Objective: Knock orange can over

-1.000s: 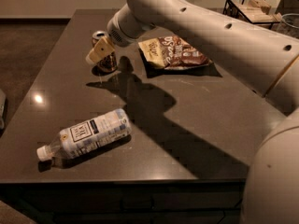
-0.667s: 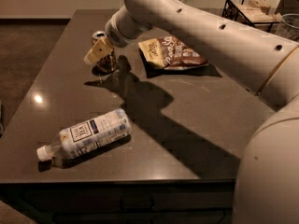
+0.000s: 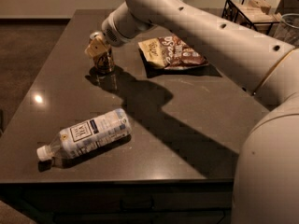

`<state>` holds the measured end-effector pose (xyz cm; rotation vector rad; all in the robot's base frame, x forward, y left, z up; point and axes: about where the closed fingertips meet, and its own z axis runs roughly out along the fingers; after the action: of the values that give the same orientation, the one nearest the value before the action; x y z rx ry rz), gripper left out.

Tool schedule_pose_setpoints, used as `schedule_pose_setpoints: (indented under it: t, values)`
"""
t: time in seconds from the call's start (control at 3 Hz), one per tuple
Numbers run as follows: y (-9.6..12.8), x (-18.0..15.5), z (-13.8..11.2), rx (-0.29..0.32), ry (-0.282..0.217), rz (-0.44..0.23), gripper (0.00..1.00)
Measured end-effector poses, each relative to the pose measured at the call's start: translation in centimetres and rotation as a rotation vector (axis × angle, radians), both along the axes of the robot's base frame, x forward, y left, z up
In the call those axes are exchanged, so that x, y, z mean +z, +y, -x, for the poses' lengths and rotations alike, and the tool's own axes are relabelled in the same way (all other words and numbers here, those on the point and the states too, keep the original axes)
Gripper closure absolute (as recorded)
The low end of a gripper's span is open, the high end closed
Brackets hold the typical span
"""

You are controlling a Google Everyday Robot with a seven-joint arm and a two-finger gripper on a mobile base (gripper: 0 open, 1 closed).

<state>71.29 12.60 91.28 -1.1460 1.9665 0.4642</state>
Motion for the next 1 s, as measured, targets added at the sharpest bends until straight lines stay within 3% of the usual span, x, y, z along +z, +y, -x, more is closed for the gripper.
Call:
schedule_pose_setpoints:
  t: [0.33,0.67,1.0]
  values:
    - [0.2,0.4,0.8,0.026,0.018,-0.026,0.63]
    - [-0.7,2.3,1.7,0.049,0.023,0.012,0.88]
    - [-2.2,3.6,3.0,0.094,0.045,0.137,1.00]
